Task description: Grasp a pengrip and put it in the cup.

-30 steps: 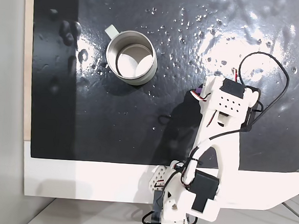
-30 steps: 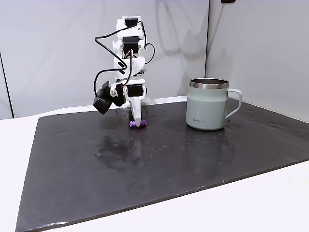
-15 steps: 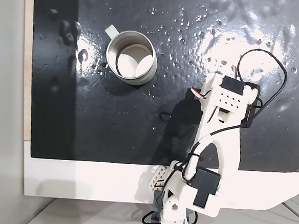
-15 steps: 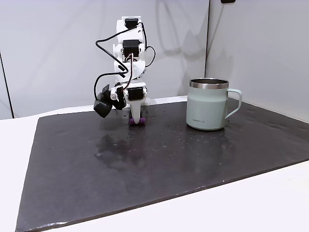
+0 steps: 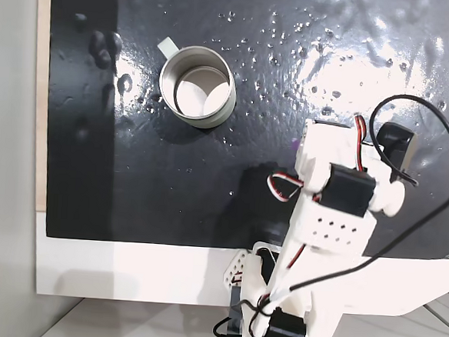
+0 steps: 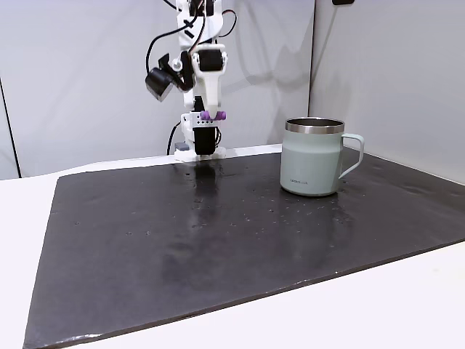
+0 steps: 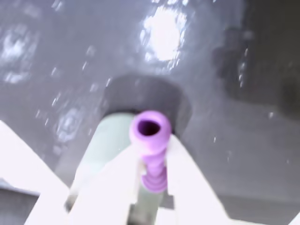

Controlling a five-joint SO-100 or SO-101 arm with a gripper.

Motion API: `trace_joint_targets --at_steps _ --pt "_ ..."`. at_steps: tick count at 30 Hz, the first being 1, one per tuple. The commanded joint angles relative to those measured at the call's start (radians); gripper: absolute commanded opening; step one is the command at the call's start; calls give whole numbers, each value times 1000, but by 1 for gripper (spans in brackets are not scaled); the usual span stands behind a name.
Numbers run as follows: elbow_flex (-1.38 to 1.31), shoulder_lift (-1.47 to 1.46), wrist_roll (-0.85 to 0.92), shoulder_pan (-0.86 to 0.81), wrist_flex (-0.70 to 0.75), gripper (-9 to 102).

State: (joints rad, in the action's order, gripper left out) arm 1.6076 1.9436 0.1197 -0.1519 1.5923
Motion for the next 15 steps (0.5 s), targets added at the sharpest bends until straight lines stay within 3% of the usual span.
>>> trace_joint_targets --at_steps 1,6,15 --pt "-212 49 -18 17 97 0" --pt "-336 72 -9 81 98 0" --pt "-611 -262 -138 321 75 0"
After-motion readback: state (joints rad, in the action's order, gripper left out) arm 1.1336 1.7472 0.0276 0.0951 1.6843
